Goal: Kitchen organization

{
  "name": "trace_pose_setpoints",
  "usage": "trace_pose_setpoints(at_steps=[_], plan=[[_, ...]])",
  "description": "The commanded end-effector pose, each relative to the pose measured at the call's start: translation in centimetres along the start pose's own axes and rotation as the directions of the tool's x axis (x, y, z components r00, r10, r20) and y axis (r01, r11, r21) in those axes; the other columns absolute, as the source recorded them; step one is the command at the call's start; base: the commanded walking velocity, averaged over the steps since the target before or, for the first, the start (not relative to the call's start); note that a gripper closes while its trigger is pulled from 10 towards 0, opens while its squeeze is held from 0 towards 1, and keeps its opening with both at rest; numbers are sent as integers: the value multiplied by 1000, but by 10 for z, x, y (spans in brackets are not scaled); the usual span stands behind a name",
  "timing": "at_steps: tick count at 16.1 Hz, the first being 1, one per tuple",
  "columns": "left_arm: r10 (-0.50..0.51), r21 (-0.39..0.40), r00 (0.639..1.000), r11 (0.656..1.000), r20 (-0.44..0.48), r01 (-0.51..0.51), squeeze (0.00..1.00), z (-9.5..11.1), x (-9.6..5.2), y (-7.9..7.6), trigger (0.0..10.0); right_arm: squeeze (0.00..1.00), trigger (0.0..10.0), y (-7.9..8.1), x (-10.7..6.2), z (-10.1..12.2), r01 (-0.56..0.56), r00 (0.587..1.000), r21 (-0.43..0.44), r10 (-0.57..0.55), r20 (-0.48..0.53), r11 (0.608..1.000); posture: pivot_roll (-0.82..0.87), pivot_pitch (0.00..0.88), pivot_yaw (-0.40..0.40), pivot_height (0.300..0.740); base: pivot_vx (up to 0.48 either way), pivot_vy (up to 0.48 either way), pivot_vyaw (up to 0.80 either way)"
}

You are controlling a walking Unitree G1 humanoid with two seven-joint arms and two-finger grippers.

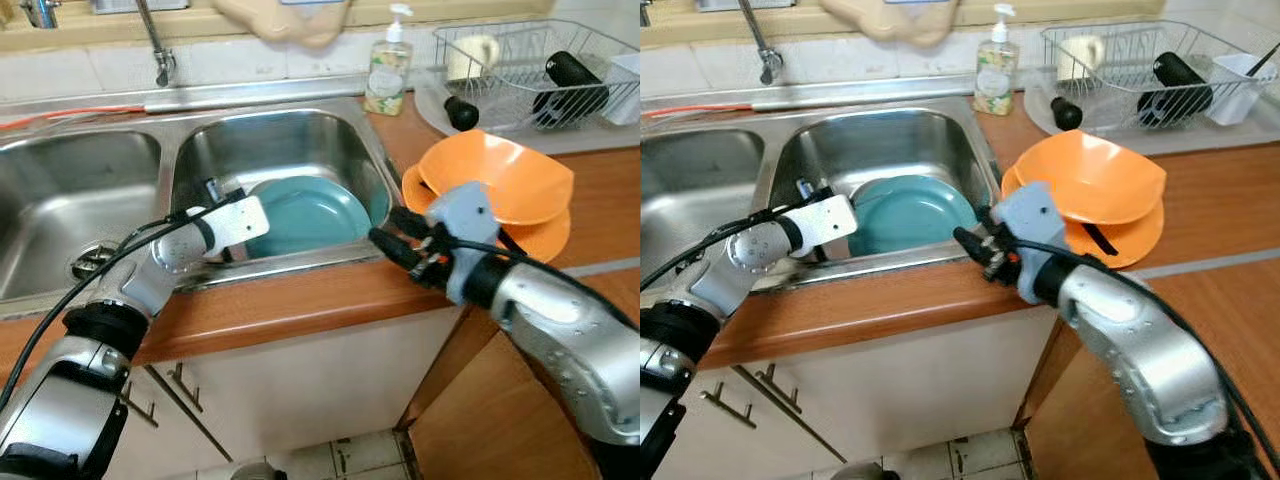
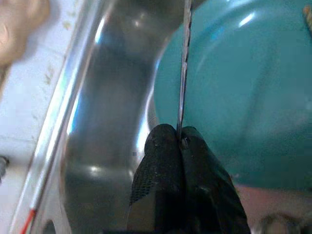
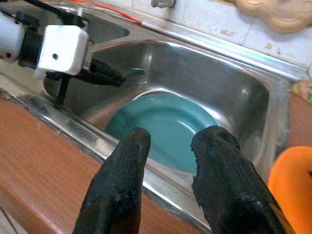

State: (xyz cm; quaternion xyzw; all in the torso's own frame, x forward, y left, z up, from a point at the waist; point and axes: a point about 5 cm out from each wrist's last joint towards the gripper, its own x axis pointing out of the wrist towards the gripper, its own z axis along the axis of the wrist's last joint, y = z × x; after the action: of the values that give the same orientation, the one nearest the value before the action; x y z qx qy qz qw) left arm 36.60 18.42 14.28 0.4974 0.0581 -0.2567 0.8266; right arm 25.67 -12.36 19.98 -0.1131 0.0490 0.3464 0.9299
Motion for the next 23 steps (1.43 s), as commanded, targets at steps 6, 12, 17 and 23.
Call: trace_pose_setpoints(at_steps=[6,12,17,23], plan=[[-91,-184,976,981,-197,55,996,-20,10,-5,10000,0,10000,6,16,-4,22,1000,-42,-23,-11,999,-50,0,42,740,0,0,0],[-118,-214,973,974,-199,74,1000,-19,11,-8,10000,0,10000,6,17,-4,41,999,-41,-42,-9,998,-52,0,47,740,0,0,0],[4,-326,994,944,-109,-39,1000,-12,11,5,10000,0,10000,-9,15,8,121,991,-15,-120,53,993,-54,0,48,740,0,0,0],[229,-631,955,773,190,-60,0,22,-2,31,10000,0,10000,-68,-1,19,416,905,76,-421,63,906,-49,0,33,740,0,0,0]])
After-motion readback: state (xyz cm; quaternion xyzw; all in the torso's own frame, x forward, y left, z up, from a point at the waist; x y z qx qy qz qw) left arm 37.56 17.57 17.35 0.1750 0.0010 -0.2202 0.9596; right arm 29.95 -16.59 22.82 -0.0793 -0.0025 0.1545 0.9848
